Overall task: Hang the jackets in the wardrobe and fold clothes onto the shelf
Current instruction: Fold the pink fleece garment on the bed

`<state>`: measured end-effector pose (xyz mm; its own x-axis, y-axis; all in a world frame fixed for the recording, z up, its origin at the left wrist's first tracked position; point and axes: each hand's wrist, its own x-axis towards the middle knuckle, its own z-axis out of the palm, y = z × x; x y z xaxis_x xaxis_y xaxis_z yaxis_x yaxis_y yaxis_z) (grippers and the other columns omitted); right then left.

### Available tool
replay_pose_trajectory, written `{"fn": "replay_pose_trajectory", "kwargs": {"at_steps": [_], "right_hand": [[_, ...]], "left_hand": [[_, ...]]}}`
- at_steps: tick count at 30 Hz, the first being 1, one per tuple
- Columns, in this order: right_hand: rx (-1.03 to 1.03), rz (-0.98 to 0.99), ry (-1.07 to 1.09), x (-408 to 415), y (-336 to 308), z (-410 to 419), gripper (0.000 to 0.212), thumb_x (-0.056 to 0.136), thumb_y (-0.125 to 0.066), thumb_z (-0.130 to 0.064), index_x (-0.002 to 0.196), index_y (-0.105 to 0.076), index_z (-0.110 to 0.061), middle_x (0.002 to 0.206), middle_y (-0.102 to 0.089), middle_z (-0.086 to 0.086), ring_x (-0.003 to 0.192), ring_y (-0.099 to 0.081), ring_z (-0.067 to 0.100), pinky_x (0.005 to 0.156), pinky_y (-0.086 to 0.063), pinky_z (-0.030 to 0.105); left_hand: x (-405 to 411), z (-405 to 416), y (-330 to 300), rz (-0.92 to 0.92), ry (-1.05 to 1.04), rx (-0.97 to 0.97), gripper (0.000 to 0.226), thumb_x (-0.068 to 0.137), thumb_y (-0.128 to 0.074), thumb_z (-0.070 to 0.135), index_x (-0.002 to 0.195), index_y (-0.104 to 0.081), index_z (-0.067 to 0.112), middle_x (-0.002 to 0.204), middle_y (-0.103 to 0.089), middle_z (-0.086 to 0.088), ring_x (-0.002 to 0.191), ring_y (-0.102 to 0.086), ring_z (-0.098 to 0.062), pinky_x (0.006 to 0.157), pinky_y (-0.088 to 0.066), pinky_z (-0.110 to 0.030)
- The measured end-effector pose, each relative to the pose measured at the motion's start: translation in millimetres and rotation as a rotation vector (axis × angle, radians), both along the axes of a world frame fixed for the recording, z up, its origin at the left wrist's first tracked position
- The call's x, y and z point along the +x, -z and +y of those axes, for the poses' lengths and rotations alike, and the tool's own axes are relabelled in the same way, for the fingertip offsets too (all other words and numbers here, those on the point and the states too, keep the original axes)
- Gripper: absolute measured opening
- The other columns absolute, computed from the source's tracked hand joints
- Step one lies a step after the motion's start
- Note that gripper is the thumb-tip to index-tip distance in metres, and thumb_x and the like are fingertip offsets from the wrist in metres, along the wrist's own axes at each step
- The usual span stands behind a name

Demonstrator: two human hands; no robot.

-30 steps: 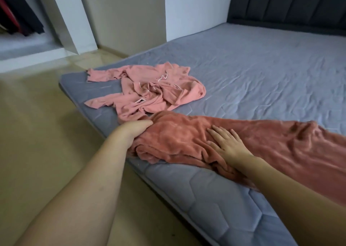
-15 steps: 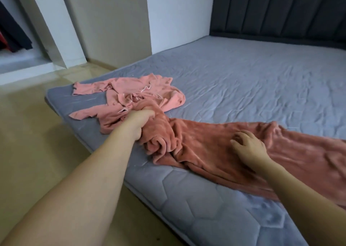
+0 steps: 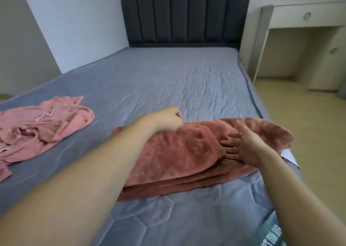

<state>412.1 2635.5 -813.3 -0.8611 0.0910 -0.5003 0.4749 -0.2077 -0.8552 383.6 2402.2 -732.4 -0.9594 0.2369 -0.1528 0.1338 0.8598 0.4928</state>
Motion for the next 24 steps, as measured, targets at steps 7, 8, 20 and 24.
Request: {"fn": "replay_pose_trajectory", "kwargs": {"at_steps": [7,8,20,24], "right_hand": [[0.623,0.220,-0.461,-11,12,-55,0.071,0.064,-0.082,-0.054,0.124,-0.052,-0.027,0.121,-0.059,-0.009,0.115,-0.056,0.016,0.080,-0.045,0.018],[0.616,0.263,-0.462,-12,15,-61,0.058,0.071,-0.081,-0.044,0.119,-0.056,-0.025,0.116,-0.063,-0.007,0.108,-0.059,0.015,0.080,-0.047,0.020],[0.657,0.098,0.032,-37,-26,97,0.038,0.079,-0.076,-0.009,0.114,-0.064,-0.005,0.108,-0.068,0.017,0.091,-0.065,0.029,0.087,-0.054,0.042],[0.805,-0.194,-0.181,-42,-21,98,0.058,0.084,-0.072,-0.021,0.135,-0.047,-0.006,0.122,-0.059,0.021,0.105,-0.060,0.040,0.092,-0.051,0.053]], "left_hand": [[-1,-69,84,0.012,-0.151,-0.387,0.073,0.091,-0.048,0.058,0.154,-0.017,0.035,0.163,-0.010,0.004,0.150,-0.007,-0.022,0.121,-0.003,-0.047],[-3,-72,89,0.050,-0.173,-0.387,0.074,0.092,-0.043,0.062,0.154,-0.014,0.035,0.164,-0.008,0.004,0.150,-0.004,-0.020,0.120,0.002,-0.049],[-57,-34,54,-0.156,0.053,-0.277,0.078,0.059,-0.045,0.095,0.111,-0.060,0.039,0.132,-0.057,0.014,0.115,-0.057,-0.010,0.097,-0.039,-0.030],[-68,-23,66,-0.147,0.004,-0.479,0.121,0.046,-0.026,0.108,0.132,-0.057,0.030,0.141,-0.055,0.001,0.127,-0.052,-0.022,0.107,-0.038,-0.040]]}}
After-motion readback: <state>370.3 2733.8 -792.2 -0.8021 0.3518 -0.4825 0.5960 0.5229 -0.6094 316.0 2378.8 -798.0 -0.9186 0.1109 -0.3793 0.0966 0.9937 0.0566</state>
